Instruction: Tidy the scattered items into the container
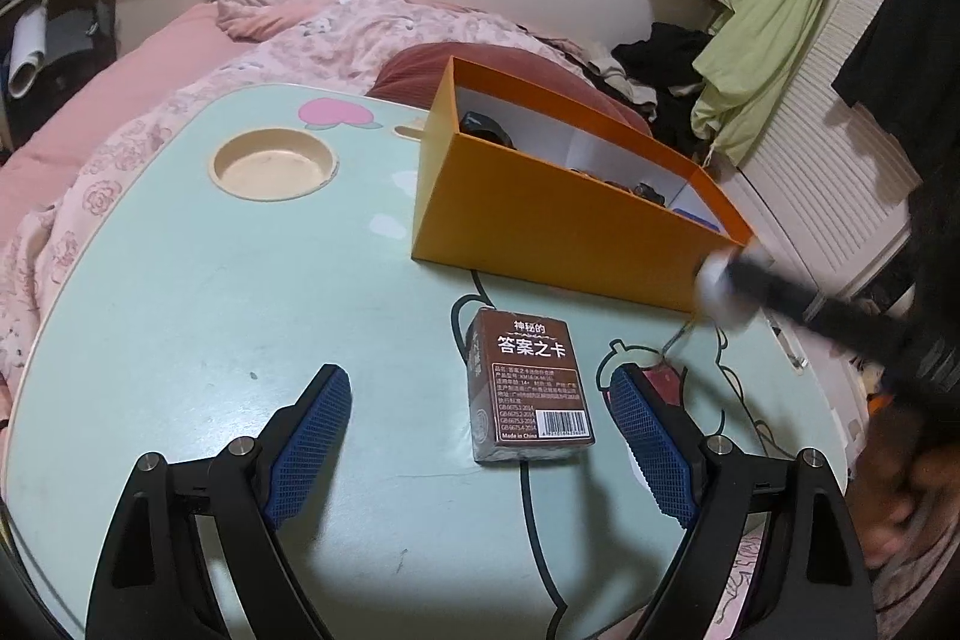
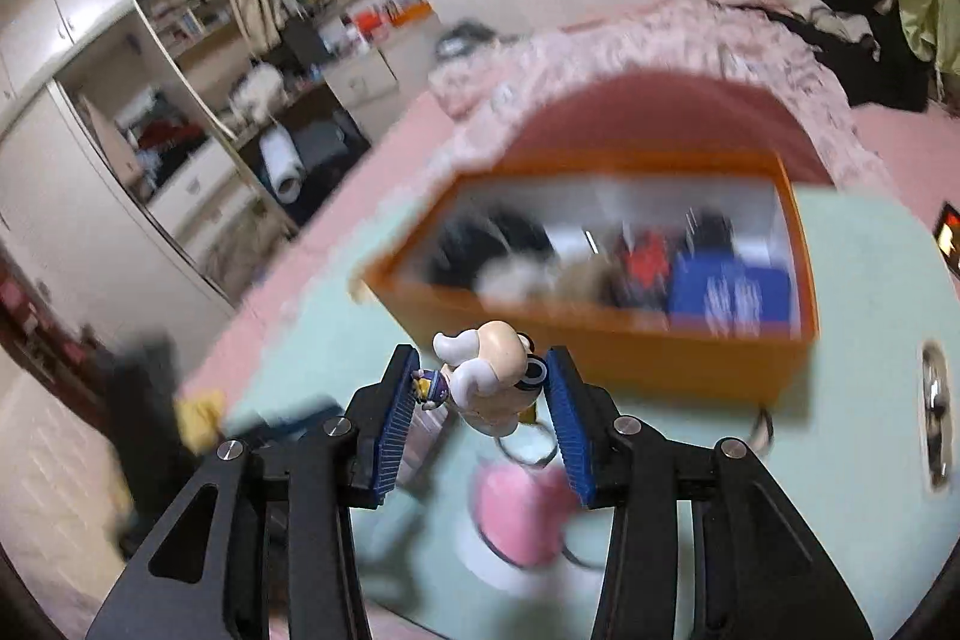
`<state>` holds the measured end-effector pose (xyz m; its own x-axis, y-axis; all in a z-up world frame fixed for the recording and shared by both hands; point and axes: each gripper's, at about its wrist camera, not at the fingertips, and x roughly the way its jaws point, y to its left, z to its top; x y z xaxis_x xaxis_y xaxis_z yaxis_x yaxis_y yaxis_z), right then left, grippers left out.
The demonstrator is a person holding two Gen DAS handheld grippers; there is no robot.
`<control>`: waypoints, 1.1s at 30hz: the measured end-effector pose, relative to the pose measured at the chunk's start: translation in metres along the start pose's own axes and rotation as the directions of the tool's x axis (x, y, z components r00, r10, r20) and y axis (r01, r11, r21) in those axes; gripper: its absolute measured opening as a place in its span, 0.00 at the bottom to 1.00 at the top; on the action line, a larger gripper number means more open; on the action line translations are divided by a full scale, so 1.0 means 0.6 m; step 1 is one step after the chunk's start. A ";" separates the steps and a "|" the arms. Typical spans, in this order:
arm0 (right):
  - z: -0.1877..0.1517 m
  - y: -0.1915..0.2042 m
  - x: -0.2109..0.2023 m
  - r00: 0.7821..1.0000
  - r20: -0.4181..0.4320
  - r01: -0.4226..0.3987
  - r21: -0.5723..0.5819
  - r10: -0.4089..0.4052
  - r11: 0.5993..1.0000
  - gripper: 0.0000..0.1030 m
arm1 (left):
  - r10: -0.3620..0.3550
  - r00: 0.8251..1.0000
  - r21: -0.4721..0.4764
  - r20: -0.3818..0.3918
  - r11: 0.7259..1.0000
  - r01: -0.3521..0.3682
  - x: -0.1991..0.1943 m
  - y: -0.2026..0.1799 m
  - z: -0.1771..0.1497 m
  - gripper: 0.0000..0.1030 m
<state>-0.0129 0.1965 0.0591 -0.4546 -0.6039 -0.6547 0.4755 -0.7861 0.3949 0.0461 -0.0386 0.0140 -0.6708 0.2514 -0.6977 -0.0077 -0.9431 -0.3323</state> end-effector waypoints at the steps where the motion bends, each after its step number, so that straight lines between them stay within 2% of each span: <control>1: -0.011 -0.009 0.012 1.000 -0.020 0.006 0.007 -0.006 1.000 0.43 | 0.004 1.000 0.003 -0.001 1.000 -0.004 0.000 -0.001 0.000 0.86; 3: -0.023 -0.026 0.030 0.999 -0.040 0.003 0.039 -0.002 0.999 0.43 | 0.009 1.000 0.007 -0.002 1.000 -0.009 0.001 -0.004 -0.001 0.86; 6: -0.028 -0.045 0.038 1.000 -0.012 0.004 0.087 -0.003 0.996 0.44 | 0.016 1.000 0.006 -0.003 1.000 -0.016 0.002 -0.005 -0.002 0.86; 8: -0.030 -0.054 0.028 0.998 0.011 0.057 0.115 -0.058 0.992 0.52 | 0.019 1.000 0.002 0.000 1.000 -0.019 0.000 -0.004 -0.002 0.86; 9: -0.033 -0.058 0.022 0.997 0.021 0.074 0.117 -0.077 0.990 0.61 | 0.020 1.000 0.002 0.001 1.000 -0.020 -0.001 -0.003 -0.002 0.86; 10: -0.038 -0.060 0.008 0.994 0.048 0.098 0.107 -0.103 0.989 0.66 | 0.021 1.000 0.003 0.003 1.000 -0.021 -0.001 -0.004 -0.002 0.86; 13: -0.052 -0.050 -0.021 0.986 0.075 0.147 0.029 -0.149 0.989 0.72 | 0.025 1.000 0.009 0.009 1.000 -0.025 -0.004 -0.008 -0.002 0.86; 17: -0.093 -0.043 -0.026 0.979 0.031 0.205 -0.095 -0.203 0.974 0.73 | 0.032 0.999 0.022 0.014 0.999 -0.032 -0.005 -0.015 0.000 0.86; 20: -0.114 -0.053 -0.012 0.976 -0.022 0.212 -0.101 -0.215 0.972 0.73 | 0.037 0.999 0.031 0.015 0.999 -0.037 -0.005 -0.019 0.002 0.86; 22: -0.112 -0.060 -0.003 0.972 -0.038 0.225 -0.102 -0.230 0.969 0.79 | 0.039 0.999 0.039 0.017 0.998 -0.040 -0.006 -0.021 0.002 0.86; 24: -0.112 -0.052 0.008 0.949 -0.042 0.302 -0.165 -0.313 0.939 0.85 | 0.040 0.999 0.052 0.022 0.998 -0.041 -0.008 -0.024 0.004 0.86; 25: -0.114 -0.046 0.015 0.937 -0.027 0.337 -0.200 -0.349 0.920 0.93 | 0.041 0.999 0.060 0.025 0.997 -0.043 -0.009 -0.026 0.005 0.86; 27: -0.114 -0.051 0.018 0.946 -0.047 0.306 -0.197 -0.321 0.931 0.97 | 0.042 0.998 0.078 0.036 0.996 -0.045 -0.014 -0.031 0.011 0.86; 33: -0.116 -0.056 0.015 0.945 -0.047 0.308 -0.195 -0.323 0.931 0.98 | 0.014 0.998 0.144 0.058 0.989 -0.023 -0.037 -0.064 0.066 0.86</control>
<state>0.0191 0.2265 -0.0049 -0.5477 -0.3112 -0.7767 0.4493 -0.8924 0.0407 0.0322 -0.0166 0.0673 -0.7127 0.2247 -0.6645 -0.0991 -0.9701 -0.2218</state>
